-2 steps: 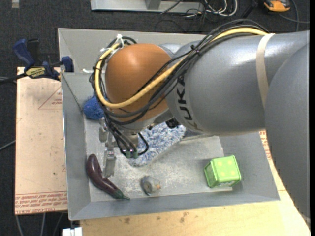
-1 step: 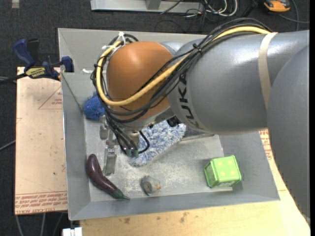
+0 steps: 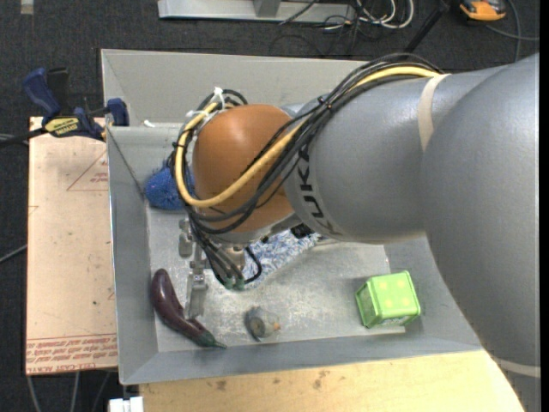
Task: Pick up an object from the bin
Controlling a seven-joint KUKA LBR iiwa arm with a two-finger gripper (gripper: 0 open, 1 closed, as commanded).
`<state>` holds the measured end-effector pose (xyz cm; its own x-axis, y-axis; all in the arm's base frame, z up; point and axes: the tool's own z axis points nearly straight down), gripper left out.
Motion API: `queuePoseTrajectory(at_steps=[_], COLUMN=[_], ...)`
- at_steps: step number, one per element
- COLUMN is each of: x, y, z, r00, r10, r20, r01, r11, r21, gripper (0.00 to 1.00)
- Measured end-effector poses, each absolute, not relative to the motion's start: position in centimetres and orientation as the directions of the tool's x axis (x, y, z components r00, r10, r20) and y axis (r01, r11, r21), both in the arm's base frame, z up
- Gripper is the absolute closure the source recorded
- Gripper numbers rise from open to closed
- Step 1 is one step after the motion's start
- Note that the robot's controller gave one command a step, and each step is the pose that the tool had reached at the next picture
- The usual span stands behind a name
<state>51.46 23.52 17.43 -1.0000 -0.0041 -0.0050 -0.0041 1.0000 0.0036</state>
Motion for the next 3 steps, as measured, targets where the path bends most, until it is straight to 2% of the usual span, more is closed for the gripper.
queuePoseTrajectory(at_steps=[1, 2, 3], x=[51.8, 50.7, 50.6], y=[18.6, 13.4, 12.3], z=[10.7, 7.8, 7.6], r00=[-0.998, -1.000, -0.999], r10=[0.064, -0.018, -0.049], r20=[-0.003, 0.002, 0.004], r01=[0.064, -0.018, -0.049], r11=[0.998, 1.000, 0.999], r21=[0.003, 0.001, 0.000], gripper=[0.00, 0.00, 0.00])
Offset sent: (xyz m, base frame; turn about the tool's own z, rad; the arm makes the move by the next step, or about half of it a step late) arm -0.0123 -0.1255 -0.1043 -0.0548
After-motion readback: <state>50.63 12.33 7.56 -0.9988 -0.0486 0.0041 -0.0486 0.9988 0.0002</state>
